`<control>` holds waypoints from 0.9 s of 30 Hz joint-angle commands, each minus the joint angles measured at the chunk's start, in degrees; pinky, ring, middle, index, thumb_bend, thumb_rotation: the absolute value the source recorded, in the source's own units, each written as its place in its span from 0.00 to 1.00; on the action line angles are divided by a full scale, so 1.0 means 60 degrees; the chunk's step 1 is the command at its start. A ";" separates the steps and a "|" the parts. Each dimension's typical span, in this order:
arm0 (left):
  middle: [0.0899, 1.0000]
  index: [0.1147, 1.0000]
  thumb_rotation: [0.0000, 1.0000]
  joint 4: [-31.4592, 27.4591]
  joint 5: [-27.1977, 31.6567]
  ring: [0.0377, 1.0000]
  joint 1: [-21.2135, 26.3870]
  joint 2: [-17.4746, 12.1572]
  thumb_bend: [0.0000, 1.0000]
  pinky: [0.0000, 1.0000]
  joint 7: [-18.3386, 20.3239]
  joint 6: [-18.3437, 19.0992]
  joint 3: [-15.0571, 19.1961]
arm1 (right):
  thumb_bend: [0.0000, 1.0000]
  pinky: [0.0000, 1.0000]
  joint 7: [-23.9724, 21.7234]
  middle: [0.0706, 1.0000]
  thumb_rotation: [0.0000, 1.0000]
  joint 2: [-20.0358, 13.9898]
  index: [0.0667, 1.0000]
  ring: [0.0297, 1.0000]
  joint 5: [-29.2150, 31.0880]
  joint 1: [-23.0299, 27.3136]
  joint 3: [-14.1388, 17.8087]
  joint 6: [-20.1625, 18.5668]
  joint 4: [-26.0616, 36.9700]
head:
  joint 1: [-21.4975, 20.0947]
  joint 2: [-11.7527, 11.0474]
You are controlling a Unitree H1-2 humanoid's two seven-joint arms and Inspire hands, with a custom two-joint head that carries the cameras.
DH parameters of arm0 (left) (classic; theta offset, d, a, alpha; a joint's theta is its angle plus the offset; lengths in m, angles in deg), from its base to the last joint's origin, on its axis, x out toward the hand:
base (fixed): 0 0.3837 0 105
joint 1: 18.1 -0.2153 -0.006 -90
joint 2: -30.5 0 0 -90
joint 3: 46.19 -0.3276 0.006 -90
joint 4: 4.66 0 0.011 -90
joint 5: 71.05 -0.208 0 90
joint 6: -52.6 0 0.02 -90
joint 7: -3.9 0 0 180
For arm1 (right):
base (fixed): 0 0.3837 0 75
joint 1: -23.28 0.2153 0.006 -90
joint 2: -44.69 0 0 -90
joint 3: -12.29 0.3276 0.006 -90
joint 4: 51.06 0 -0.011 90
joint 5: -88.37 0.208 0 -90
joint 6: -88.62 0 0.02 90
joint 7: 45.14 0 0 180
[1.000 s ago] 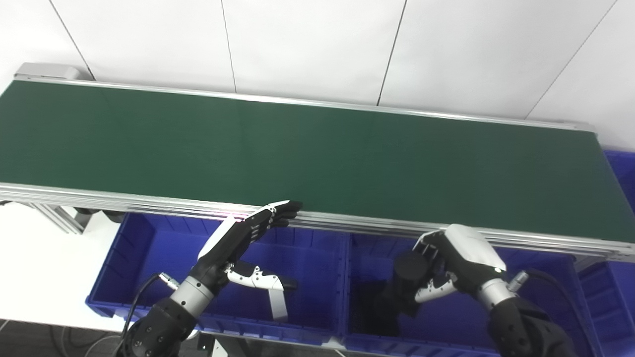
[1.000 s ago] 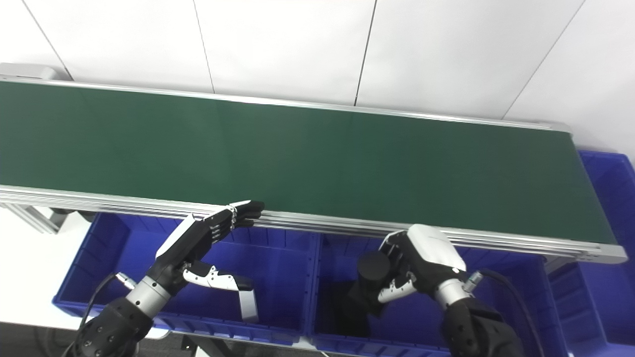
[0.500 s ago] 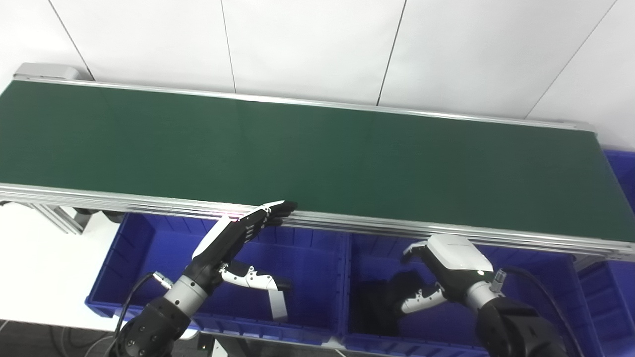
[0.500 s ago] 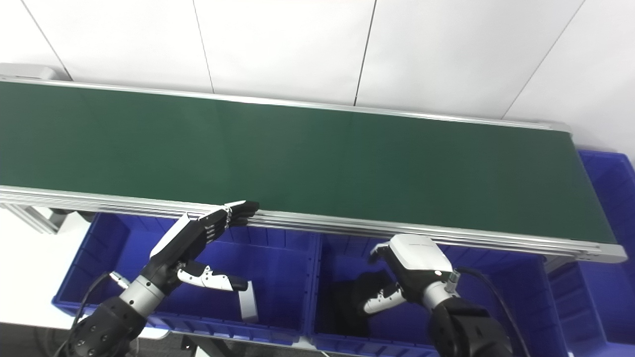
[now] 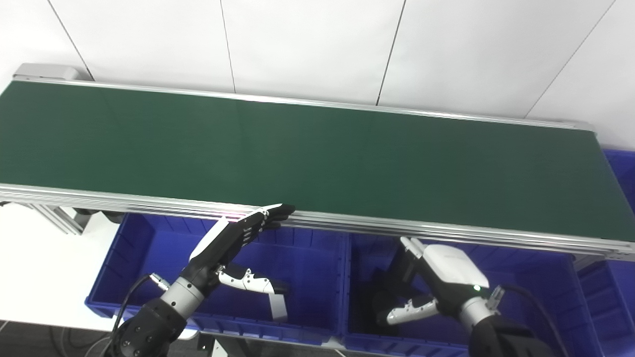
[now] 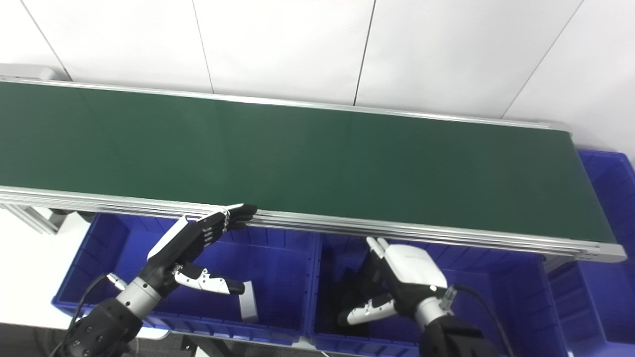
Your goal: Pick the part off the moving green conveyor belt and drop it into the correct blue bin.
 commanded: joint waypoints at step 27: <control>0.88 0.83 0.21 0.0477 0.0431 0.88 -0.0517 0.0079 0.94 0.84 -0.0164 -0.1711 0.0465 | 0.93 0.85 0.5574 0.94 0.48 0.1931 0.98 0.91 0.6776 -0.1630 0.1917 0.4431 -0.2088 | 0.0402 -0.2083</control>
